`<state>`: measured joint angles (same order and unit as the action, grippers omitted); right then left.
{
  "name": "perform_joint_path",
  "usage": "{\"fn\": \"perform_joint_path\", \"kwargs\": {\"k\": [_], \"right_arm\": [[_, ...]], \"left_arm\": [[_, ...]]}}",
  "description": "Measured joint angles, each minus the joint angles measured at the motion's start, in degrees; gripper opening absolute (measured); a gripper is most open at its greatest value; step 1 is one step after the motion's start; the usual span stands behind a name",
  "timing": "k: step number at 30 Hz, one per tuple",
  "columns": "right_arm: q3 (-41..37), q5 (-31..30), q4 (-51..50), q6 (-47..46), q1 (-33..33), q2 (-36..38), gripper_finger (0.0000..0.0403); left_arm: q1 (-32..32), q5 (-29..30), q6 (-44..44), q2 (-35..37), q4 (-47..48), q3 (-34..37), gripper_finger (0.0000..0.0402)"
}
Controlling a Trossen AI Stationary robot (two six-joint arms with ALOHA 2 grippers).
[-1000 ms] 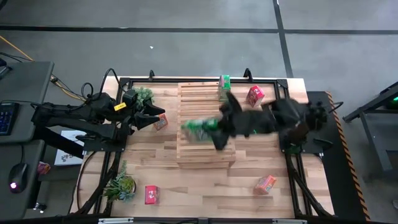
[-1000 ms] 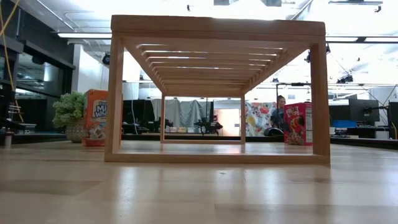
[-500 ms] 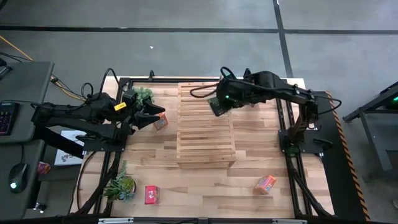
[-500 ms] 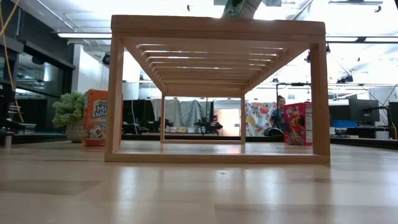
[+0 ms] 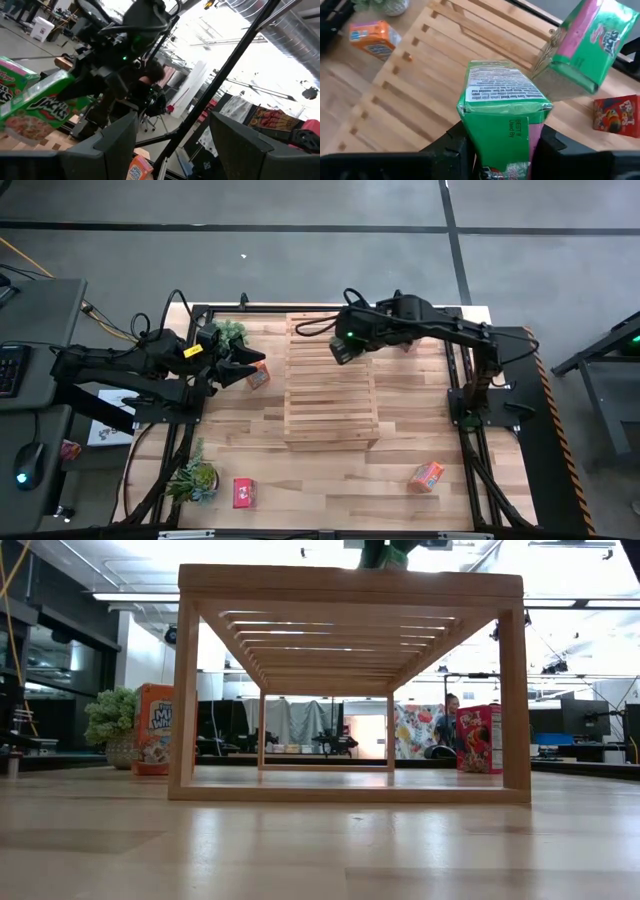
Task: Stack cereal on shelf
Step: Put the green cereal box on the shelf
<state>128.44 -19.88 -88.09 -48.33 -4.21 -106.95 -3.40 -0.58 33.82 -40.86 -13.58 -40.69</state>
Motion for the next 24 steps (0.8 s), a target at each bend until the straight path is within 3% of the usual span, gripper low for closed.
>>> {"fn": "perform_joint_path", "kwargs": {"k": [11, 24], "right_arm": [[0.0, -2.78, 0.18, 0.82, -1.18, -2.7, 0.0132], [0.0, -6.2, 4.11, 0.84, -1.18, -2.96, 0.0252]], "left_arm": [[0.0, -0.02, 0.0, 0.0, 0.17, 0.0, 0.0239], [0.0, -0.02, 0.0, 0.0, 0.26, 0.0, 0.0239]]}}
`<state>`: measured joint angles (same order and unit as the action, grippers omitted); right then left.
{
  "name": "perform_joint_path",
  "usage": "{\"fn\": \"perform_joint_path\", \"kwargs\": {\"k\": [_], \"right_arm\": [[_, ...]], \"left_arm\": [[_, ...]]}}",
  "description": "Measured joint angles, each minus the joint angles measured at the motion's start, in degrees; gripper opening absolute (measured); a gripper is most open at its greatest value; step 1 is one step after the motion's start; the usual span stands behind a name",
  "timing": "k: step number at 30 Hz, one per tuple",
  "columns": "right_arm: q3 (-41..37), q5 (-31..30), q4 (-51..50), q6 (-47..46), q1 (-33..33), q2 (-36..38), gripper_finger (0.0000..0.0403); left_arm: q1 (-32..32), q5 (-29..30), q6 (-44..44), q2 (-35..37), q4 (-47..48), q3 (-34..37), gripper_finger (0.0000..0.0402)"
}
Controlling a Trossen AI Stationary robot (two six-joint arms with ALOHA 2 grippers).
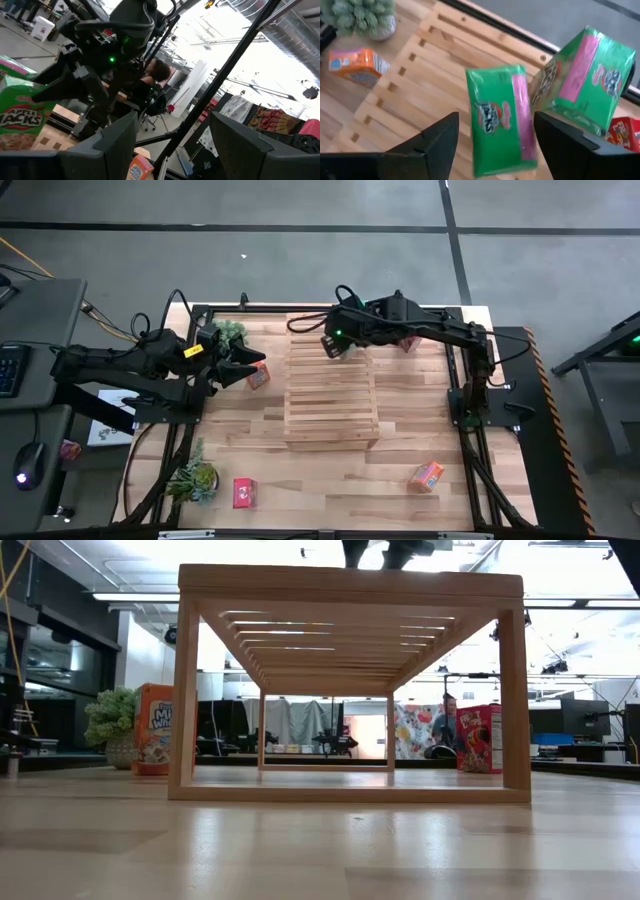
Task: Stack cereal on shelf
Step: Put the green cereal box on the shelf
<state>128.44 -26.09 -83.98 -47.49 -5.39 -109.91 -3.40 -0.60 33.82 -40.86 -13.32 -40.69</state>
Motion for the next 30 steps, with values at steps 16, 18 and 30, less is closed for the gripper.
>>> {"fn": "perform_joint_path", "kwargs": {"k": [16, 18, 30], "right_arm": [[4.68, -4.75, -0.49, 7.79, 6.73, 2.07, 0.0248], [4.68, -6.06, -4.58, 6.8, 10.09, 2.35, 0.0233], [-27.35, -10.48, 2.53, -13.71, 20.91, 10.09, 0.0018]], "left_arm": [[0.0, -0.02, -0.06, -0.02, 0.31, 0.0, 0.0239], [0.0, -0.03, -1.05, -0.01, 0.28, 0.0, 0.0239], [-0.02, -0.02, -1.53, -0.02, 0.2, 0.0, 0.0239]]}}
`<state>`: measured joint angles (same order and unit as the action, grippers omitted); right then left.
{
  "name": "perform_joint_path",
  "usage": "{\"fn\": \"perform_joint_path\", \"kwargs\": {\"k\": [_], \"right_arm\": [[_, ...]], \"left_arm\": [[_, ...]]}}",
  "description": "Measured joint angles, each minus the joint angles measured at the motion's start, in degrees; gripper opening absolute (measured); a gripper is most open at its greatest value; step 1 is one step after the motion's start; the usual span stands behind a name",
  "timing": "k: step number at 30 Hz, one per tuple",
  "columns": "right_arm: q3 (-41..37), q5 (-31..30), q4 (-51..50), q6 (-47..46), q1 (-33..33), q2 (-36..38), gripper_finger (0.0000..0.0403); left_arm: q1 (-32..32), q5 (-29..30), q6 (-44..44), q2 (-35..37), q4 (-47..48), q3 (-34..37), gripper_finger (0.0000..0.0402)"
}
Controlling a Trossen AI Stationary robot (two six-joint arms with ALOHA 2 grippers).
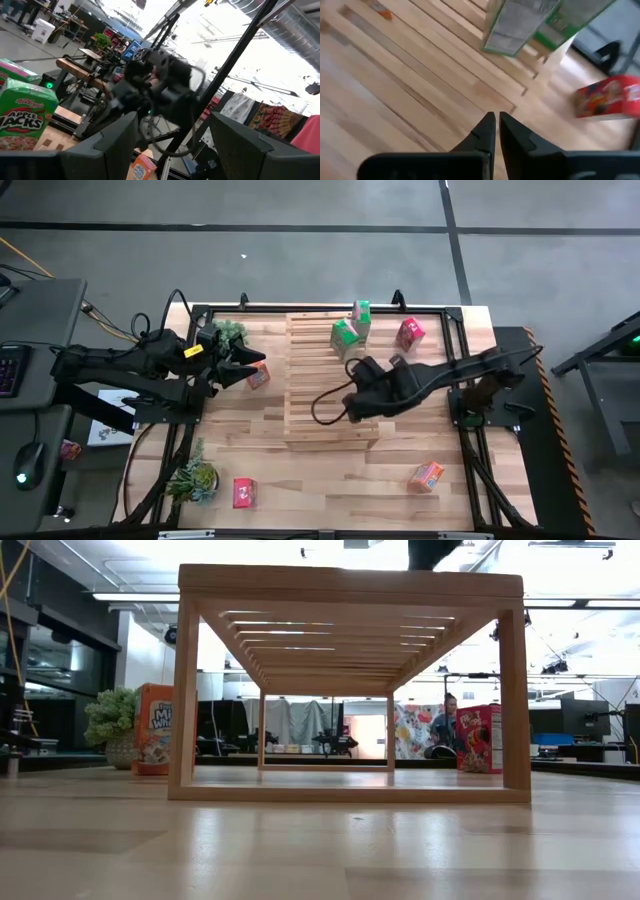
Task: Stack cereal on shelf
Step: Put the green cereal box on the shelf
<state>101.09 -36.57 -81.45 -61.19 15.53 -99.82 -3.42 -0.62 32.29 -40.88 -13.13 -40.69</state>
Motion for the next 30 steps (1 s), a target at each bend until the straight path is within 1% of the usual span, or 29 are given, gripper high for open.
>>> {"fn": "perform_joint_path", "kwargs": {"k": [2, 4, 7, 9, 11, 13, 16, 26, 30], "right_arm": [[-6.4, -0.13, 9.12, -0.26, -1.28, 2.66, 0.0019], [-11.55, -0.92, 15.98, 0.5, -3.34, 4.5, 0.0006], [-15.74, -3.51, 22.67, -0.75, -6.66, 6.63, 0.0006], [-16.25, -4.81, 23.81, -1.55, -8.67, 6.9, 0.0003], [-16.36, -5.21, 25.22, -0.26, -9.98, 6.72, 0.0002], [-16.36, -4.63, 28.64, 2.36, -10.75, 6.6, 0.0001], [-16.36, -3.03, 31.05, 5.1, -11.03, 6.52, 0.0001], [-16.36, -3.94, 33.68, 5.89, -14.1, 6.35, 0.0], [-16.36, -2.49, 33.73, 6.24, -15.41, 6.35, 0.0]], "left_arm": [[0.02, -0.01, 0.0, 0.0, 0.0, 0.0, 0.0239], [0.01, 0.0, 0.0, 0.0, -0.01, 0.0, 0.0239], [0.02, 0.0, 0.0, 0.0, 0.02, 0.0, 0.0239], [0.02, 0.0, 0.0, 0.0, 0.02, 0.0, 0.0239], [0.0, 0.0, 0.02, 0.0, 0.02, 0.0, 0.0239], [0.02, 0.0, 0.02, 0.0, 0.02, 0.0, 0.0239], [0.02, 0.0, 0.02, 0.0, 0.0, 0.0, 0.0239], [0.01, 0.0, 0.02, 0.0, 0.01, 0.0, 0.0239], [0.0, 0.26, 0.02, 0.0, 0.02, 0.0, 0.0239]]}}
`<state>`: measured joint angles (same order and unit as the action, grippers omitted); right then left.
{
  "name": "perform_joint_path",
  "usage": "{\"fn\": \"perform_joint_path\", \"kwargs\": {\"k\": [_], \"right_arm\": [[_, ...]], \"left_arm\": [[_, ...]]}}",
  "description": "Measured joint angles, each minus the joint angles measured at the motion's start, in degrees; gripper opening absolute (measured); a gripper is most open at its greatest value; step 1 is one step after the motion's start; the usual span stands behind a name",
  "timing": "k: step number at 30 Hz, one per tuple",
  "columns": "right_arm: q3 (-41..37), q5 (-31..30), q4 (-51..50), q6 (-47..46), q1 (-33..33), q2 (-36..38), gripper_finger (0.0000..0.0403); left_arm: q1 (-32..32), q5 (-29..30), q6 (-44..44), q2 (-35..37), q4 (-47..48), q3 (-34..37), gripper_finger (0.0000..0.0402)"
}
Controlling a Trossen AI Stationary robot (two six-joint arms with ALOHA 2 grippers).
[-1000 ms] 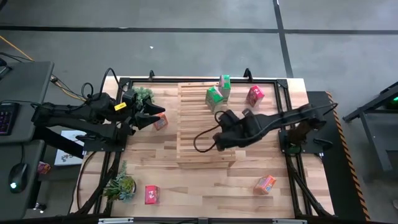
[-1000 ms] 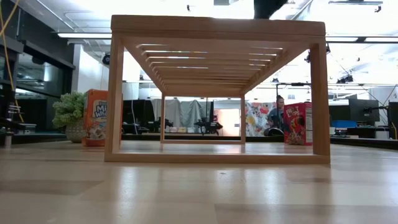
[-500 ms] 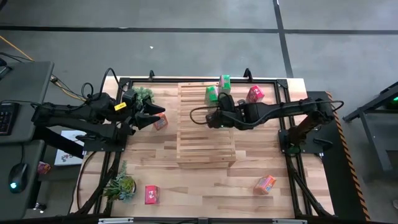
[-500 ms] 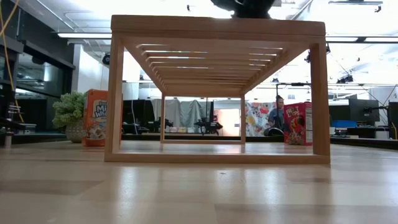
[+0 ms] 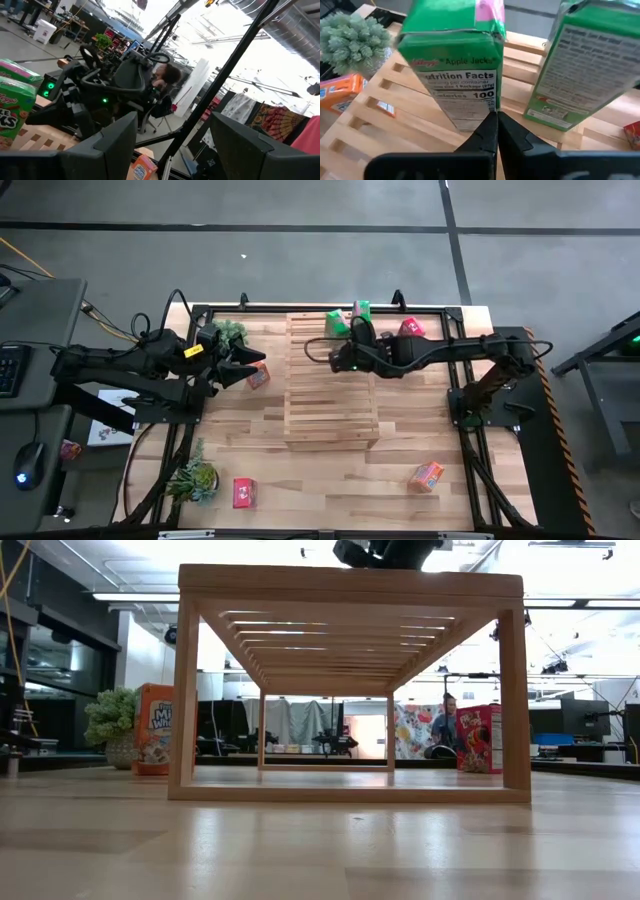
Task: Stack cereal on shelf
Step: Put the green cereal box on the shelf
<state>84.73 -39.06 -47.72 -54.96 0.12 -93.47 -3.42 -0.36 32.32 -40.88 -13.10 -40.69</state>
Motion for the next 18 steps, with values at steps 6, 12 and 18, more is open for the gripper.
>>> {"fn": "perform_joint_path", "kwargs": {"k": [6, 12, 18], "right_arm": [[0.0, 5.93, -0.28, 1.47, 1.78, 0.56, 0.0], [0.02, 7.04, 4.0, 1.02, 4.31, 0.44, 0.0], [0.04, 3.67, 7.07, 1.05, 1.69, -1.43, 0.0]], "left_arm": [[0.02, 0.07, 0.0, 0.0, 0.02, 0.0, 0.0239], [0.02, 0.2, 0.0, 0.02, 0.04, 0.0, 0.0239], [0.02, 0.2, 0.0, 0.0, 0.04, 0.0, 0.0239]]}}
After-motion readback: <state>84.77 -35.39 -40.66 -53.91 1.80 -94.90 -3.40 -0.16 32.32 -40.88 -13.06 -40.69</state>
